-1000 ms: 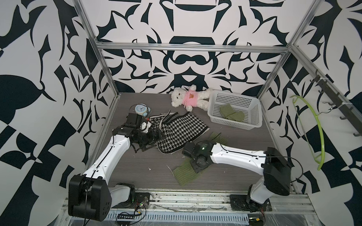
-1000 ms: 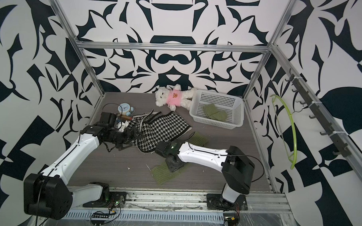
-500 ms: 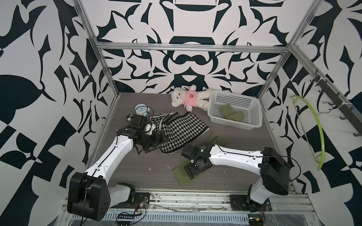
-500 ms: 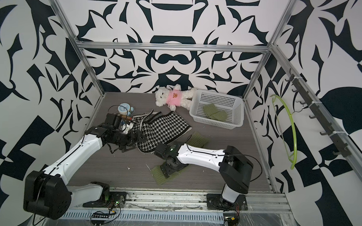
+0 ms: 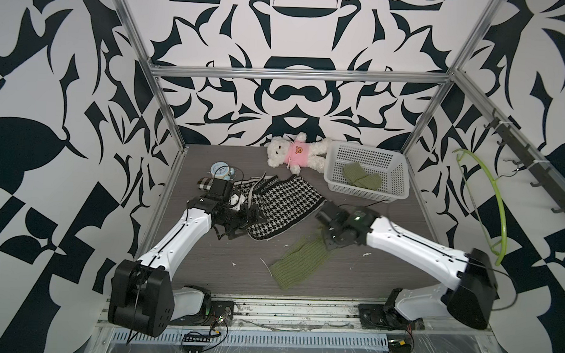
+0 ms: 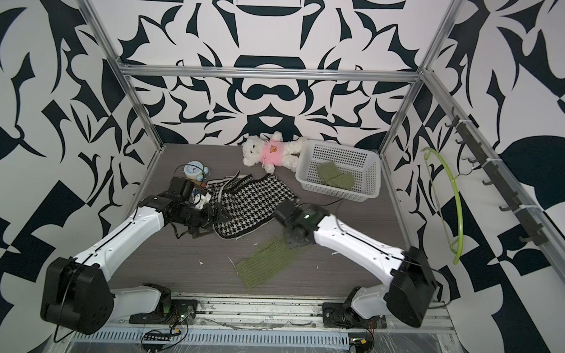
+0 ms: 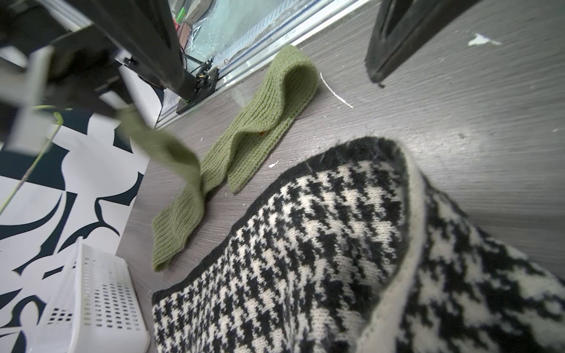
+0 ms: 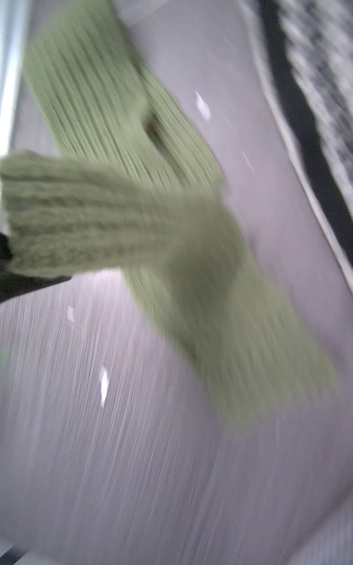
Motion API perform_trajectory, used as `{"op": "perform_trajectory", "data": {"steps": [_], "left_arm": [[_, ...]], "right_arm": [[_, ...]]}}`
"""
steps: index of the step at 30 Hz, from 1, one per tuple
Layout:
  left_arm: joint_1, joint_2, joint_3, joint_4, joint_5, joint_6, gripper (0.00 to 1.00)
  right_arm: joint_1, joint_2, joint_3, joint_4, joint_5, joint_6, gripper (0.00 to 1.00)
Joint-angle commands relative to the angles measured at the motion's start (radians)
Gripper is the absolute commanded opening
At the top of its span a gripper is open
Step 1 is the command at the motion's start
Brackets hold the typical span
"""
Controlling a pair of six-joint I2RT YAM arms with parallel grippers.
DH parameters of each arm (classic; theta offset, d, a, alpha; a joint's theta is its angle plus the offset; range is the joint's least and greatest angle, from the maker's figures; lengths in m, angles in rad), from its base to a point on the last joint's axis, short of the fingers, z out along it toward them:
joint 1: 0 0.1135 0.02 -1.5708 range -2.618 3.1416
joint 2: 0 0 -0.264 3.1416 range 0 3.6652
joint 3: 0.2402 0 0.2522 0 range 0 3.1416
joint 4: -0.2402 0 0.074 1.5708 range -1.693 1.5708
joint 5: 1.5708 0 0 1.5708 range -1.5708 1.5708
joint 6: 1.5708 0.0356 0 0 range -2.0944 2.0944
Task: Roll up the scarf and place it into the basket
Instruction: Flatten out the scarf at the center of the board.
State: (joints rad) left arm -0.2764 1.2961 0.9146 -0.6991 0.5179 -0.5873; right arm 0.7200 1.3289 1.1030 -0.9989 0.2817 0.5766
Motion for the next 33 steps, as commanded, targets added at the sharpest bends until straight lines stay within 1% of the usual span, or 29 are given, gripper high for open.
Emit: {"op": "perform_trajectory", "data": {"steps": [1,2,3,4,6,7,8,10,12,13,15,17,18,21,23,25,26,27,32,33], "left_arm": [[-0.015,0.02,0.033,0.011,-0.003,-0.003,0.99],[-0.018,0.02,0.033,0.01,-0.004,-0.003,0.99],[-0.021,0.02,0.033,0.009,-0.005,-0.003,0.99],[-0.022,0.018,0.033,0.008,-0.006,-0.003,0.99],[-0.023,0.015,0.028,0.008,-0.012,-0.001,0.99],[-0.023,0.015,0.026,0.006,-0.016,0.001,0.99],[-0.023,0.018,0.026,0.006,-0.019,0.002,0.99],[-0.024,0.027,0.026,0.011,-0.016,-0.001,0.99],[-0.023,0.033,0.024,0.019,-0.013,-0.003,0.99],[-0.023,0.037,0.024,0.02,-0.012,-0.003,0.99],[-0.023,0.041,0.026,0.02,-0.013,0.0,0.99],[-0.024,0.044,0.03,0.017,-0.013,0.003,0.99],[-0.024,0.045,0.03,0.015,-0.014,0.006,0.99],[-0.023,0.045,0.031,0.007,-0.018,0.013,0.99],[-0.024,0.042,0.026,0.006,-0.019,0.014,0.99],[-0.024,0.04,0.022,0.005,-0.019,0.015,0.99],[-0.023,0.041,0.021,0.005,-0.019,0.015,0.99],[-0.023,0.041,0.021,0.006,-0.019,0.015,0.99],[-0.023,0.047,0.021,0.01,-0.018,0.014,0.99],[-0.023,0.049,0.022,0.01,-0.018,0.014,0.99]], "right_arm": [[-0.241,-0.089,0.031,-0.199,0.256,-0.029,0.41],[-0.25,-0.098,0.077,-0.231,0.313,-0.029,0.81],[-0.249,-0.099,0.118,-0.256,0.304,-0.027,0.91],[-0.231,-0.101,0.149,-0.254,0.271,-0.04,0.99],[-0.109,-0.115,0.147,-0.189,0.203,-0.066,1.0],[-0.053,-0.105,0.136,-0.157,0.132,-0.072,1.0],[-0.008,-0.078,0.12,-0.135,0.056,-0.07,1.0],[0.117,-0.018,0.084,-0.068,-0.021,-0.05,0.99],[0.23,0.056,0.052,0.025,-0.132,-0.035,0.98],[0.284,0.099,0.044,0.068,-0.159,-0.024,0.96],[0.357,0.178,0.04,0.133,-0.213,-0.015,0.88],[0.407,0.249,0.054,0.176,-0.242,-0.003,0.77],[0.424,0.282,0.059,0.192,-0.26,-0.001,0.74],[0.452,0.354,0.062,0.227,-0.304,0.002,0.64],[0.455,0.383,0.05,0.247,-0.326,0.007,0.6],[0.457,0.409,0.035,0.255,-0.329,0.015,0.56],[0.455,0.42,0.031,0.253,-0.329,0.016,0.51],[0.456,0.431,0.025,0.253,-0.331,0.017,0.46],[0.456,0.462,-0.01,0.285,-0.367,0.017,0.15],[0.456,0.468,-0.012,0.283,-0.366,0.018,0.04]]}}
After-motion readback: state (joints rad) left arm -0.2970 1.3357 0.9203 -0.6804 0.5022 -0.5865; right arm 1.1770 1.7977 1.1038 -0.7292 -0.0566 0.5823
